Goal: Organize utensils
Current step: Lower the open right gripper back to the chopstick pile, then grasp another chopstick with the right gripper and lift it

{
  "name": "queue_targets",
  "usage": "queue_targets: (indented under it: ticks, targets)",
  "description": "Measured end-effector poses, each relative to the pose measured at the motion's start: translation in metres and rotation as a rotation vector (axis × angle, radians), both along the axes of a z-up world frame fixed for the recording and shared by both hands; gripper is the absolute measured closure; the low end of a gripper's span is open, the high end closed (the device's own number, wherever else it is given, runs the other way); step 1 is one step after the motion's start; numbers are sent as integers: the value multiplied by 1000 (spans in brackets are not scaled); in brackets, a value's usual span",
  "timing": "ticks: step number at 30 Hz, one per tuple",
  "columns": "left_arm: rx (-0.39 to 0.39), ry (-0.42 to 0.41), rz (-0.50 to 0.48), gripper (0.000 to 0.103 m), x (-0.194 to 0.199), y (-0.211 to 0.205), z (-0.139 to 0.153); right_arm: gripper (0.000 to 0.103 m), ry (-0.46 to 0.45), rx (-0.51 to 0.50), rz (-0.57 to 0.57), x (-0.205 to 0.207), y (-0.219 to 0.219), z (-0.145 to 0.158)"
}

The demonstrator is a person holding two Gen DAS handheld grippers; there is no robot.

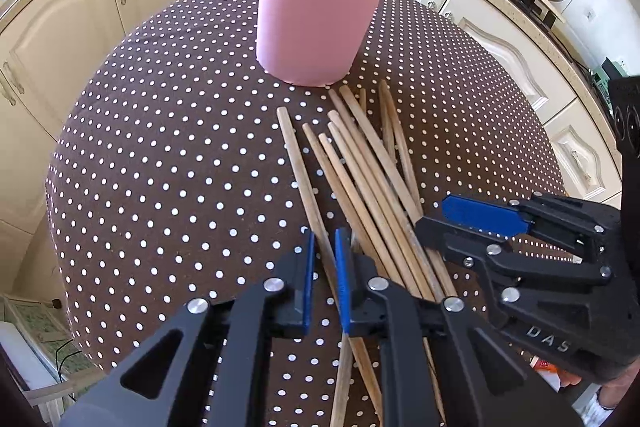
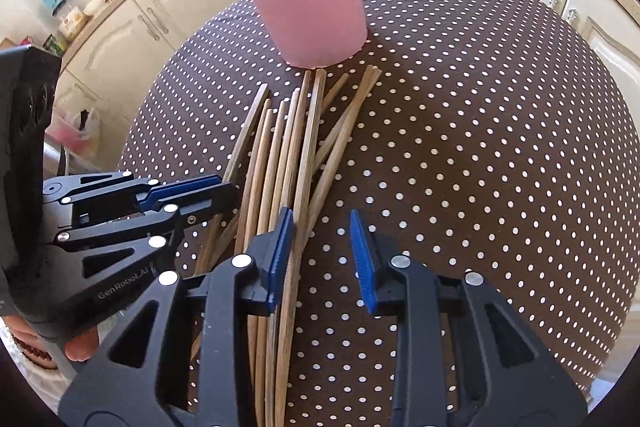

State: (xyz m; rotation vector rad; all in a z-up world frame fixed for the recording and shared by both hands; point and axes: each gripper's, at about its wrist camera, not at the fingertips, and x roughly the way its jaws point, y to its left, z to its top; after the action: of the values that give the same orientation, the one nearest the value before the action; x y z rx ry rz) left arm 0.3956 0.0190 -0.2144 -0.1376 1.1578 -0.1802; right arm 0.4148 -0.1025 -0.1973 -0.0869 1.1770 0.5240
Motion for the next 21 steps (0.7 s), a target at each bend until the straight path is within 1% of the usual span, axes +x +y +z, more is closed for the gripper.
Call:
queue_targets:
  ticks: [2, 3, 4, 5, 7, 10, 13, 18, 21]
  targets:
    - [3, 1, 2, 92, 1, -2, 0, 83, -15, -49, 15, 0, 14, -2]
    - [0, 1, 2, 92, 1, -2, 0, 86, -17, -56, 15, 0, 17, -1]
    - [-2, 1, 2, 92, 1, -3, 0, 91, -4, -40, 19, 0, 19, -2]
    - [-6, 2, 3, 93, 1, -2, 0, 92, -4, -35, 18, -1, 20, -2]
    - [-17, 6, 6, 94, 1, 0, -1, 96, -15, -33, 19, -2, 20, 0]
    - [-27, 2, 17, 96, 0, 6, -1, 96, -25, -21, 9, -5, 9, 3]
    - [-48, -20, 22, 97, -3, 11, 4, 96, -42, -2, 0, -7, 1, 8]
    - [-70, -76, 18, 97, -8, 17, 20, 96, -77, 60, -7, -10, -19, 24]
    - [-89, -129, 19, 97, -13, 21, 36, 96, -115, 104, -15, -12, -32, 40]
